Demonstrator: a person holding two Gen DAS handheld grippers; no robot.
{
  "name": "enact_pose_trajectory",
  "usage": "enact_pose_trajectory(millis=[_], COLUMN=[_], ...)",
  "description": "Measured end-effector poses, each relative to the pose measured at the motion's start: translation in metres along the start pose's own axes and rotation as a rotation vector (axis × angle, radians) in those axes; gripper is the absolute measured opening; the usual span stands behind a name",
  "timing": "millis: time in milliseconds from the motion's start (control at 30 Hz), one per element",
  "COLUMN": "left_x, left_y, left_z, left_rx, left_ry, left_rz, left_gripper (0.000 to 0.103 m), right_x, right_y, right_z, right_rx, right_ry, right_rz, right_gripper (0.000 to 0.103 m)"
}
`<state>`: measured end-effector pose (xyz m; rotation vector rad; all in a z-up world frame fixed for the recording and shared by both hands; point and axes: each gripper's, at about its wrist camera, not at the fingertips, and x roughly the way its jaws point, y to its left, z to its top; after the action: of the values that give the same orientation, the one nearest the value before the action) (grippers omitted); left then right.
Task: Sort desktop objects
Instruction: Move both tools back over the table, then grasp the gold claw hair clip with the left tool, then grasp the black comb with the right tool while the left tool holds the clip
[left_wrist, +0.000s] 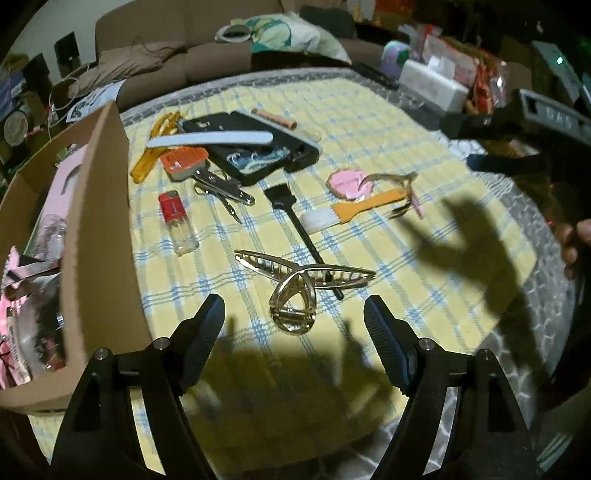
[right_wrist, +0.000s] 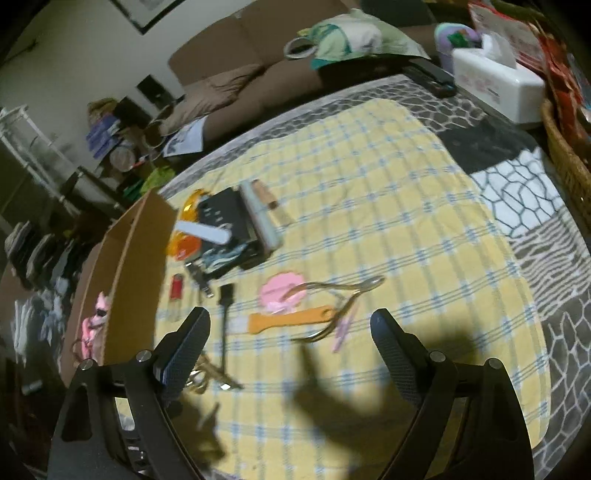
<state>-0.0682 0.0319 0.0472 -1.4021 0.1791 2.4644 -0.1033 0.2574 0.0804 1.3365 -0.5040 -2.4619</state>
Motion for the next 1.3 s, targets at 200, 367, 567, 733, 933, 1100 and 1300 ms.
enact_pose_trajectory(millis=[200,367,567,733,933,1100,1300], left_x=[0.033,0.044,0.021,-0.036,-0.087,-0.119,-0.131], left_y=[0.004,0.005,0.023,0.040,0.075,0.119,0.159], left_z=[0.003,0.001,0.008,0.019,0.025,0.020,0.007], left_rx=[-0.004,0.002,-0.101,-0.181,-0.281,-0.380,-0.451], left_ry=[0.057,0.066,0.017,-0.118,-0.256,-0.356,-0.391], left_rz=[0.004,0.006,-0.053,-0.116,-0.162,-0.144,-0.145], left_gripper=[0.073,0.042,0.028,0.028,0.028,0.028,0.028], right_x=[0.019,0.034,0.043,0.045,0.065,0.094,0.144], right_y=[-0.029,-0.031,-0.004,0.030,0.075,0.103,0.125], right_z=[0.007,0.005,0.000,-0.006,-0.008,-0.010,-0.024], right_rx=[0.073,0.053,-0.060,-0.136,-0.187,-0.226,-0.347], right_ry=[0.001,0.028,0.041,0.039,0.052,0.051,0.099], right_rz=[-0.015,-0.033,-0.018,0.069,0.124,0.079,-0.107], right_gripper=[0.091,0.091,0.091,0.091,0.088,0.085,0.052])
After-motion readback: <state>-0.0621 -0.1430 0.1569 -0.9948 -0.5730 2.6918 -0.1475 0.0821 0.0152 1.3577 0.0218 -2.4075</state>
